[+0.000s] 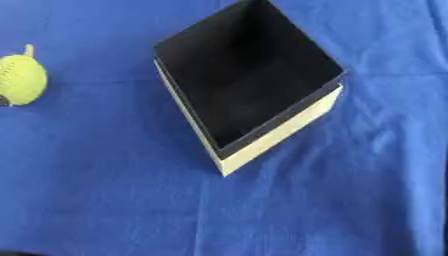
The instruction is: Pick up objects on the table and place them in the box.
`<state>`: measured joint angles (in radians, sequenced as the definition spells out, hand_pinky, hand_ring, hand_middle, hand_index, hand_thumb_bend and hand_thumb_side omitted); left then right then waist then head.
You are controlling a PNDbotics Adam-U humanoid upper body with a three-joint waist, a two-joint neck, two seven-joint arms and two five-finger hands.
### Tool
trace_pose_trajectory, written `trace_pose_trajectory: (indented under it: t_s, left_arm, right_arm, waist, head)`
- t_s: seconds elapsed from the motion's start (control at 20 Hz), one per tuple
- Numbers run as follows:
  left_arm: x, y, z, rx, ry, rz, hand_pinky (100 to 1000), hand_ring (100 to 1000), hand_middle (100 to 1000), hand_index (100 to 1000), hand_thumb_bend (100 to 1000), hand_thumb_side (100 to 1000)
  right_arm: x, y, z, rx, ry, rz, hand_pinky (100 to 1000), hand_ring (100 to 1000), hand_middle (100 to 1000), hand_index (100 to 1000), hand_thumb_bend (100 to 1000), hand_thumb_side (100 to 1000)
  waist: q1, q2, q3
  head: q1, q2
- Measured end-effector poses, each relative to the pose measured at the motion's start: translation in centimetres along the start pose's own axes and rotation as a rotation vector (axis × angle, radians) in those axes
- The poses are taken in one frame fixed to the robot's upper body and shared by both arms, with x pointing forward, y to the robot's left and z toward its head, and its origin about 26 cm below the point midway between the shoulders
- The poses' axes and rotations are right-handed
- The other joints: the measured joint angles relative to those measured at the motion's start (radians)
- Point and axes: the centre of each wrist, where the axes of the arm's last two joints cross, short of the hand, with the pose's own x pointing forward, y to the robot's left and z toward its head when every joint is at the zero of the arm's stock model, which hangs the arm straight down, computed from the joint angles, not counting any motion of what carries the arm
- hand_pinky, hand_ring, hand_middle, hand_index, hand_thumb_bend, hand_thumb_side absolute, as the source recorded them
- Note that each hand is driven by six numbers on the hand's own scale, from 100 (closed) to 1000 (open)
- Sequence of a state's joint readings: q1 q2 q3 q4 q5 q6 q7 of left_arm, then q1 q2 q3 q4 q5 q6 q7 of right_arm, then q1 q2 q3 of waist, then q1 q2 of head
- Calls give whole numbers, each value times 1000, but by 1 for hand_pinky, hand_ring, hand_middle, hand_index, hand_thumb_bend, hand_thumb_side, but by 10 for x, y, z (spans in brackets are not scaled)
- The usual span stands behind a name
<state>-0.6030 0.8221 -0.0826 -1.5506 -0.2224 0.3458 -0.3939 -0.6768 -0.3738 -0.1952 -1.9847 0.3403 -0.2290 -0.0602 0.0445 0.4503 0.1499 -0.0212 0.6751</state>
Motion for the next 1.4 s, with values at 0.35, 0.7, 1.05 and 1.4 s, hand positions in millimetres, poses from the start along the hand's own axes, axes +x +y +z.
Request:
trace_pose_trajectory:
  t_s: [0.35, 0.7, 1.05, 1.4]
  left_arm:
    - [-5, -7, -16, -13, 53, -2, 815, 858, 831, 918, 579, 156]
    - [-9, -12, -25, 6, 97, -9, 819, 855, 827, 916, 551, 157]
    - [-12, -17, -36, 41, 161, -42, 835, 855, 826, 912, 510, 146]
    - [-12, -26, -42, 32, 182, -79, 762, 786, 755, 864, 484, 158]
  right_arm:
    - [0, 0, 0, 1, 0, -3, 766, 690, 546, 803, 100, 368]
    - [0, 1, 0, 0, 3, -13, 767, 690, 546, 804, 100, 372]
    - [0, 1, 1, -3, 5, -17, 768, 693, 545, 806, 100, 386]
    - [0, 1, 1, -3, 6, -20, 769, 694, 544, 807, 100, 390]
  waist:
    - [0, 0, -3]
    - [0, 0, -6]
    - [0, 0, -8]
    - [0, 0, -8]
  head:
    - [4, 0]
    - [9, -1]
    - [15, -5]
    - [18, -10]
